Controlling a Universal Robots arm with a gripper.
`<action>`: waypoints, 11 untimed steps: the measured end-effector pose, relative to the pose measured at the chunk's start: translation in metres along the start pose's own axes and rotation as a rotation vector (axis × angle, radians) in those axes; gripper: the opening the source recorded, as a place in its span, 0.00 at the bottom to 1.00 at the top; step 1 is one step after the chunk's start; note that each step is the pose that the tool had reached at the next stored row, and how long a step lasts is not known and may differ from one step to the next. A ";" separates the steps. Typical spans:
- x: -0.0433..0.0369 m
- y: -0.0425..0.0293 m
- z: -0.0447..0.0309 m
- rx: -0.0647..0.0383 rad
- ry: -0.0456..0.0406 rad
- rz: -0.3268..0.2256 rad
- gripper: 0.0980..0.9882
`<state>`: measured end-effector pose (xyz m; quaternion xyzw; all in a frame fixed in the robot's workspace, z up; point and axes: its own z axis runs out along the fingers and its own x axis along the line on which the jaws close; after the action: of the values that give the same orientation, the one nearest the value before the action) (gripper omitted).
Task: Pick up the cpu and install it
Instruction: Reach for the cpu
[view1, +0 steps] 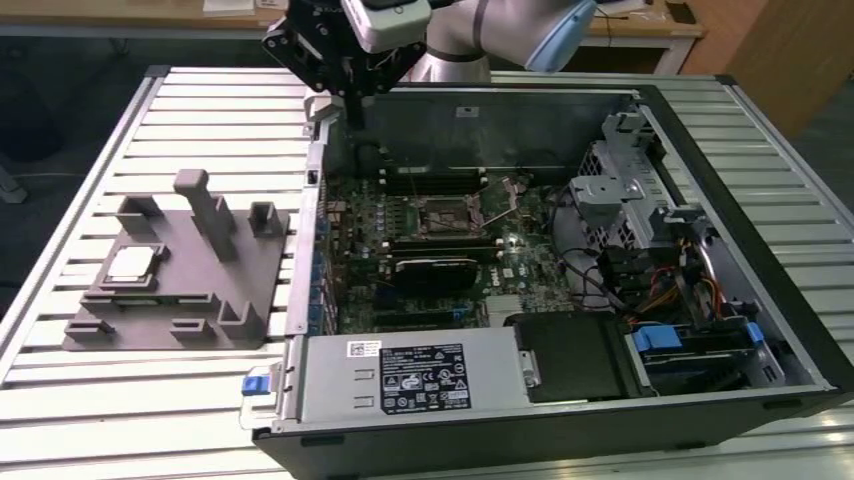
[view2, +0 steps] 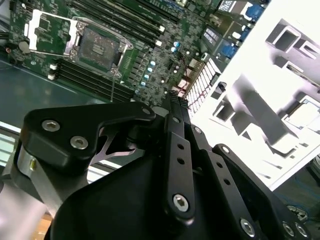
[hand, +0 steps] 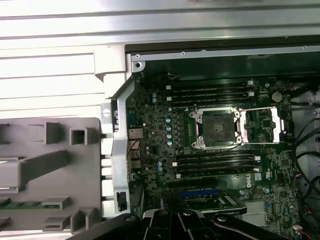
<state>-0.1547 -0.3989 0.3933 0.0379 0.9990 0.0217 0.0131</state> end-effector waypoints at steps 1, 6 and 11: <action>0.0015 -0.0001 -0.0001 0.000 0.0000 0.000 0.01; 0.0094 -0.0007 -0.0003 0.000 0.0001 0.000 0.01; 0.0177 -0.0013 -0.0005 0.000 0.0001 0.000 0.01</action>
<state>-0.1725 -0.3989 0.3933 0.0379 0.9990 0.0217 0.0131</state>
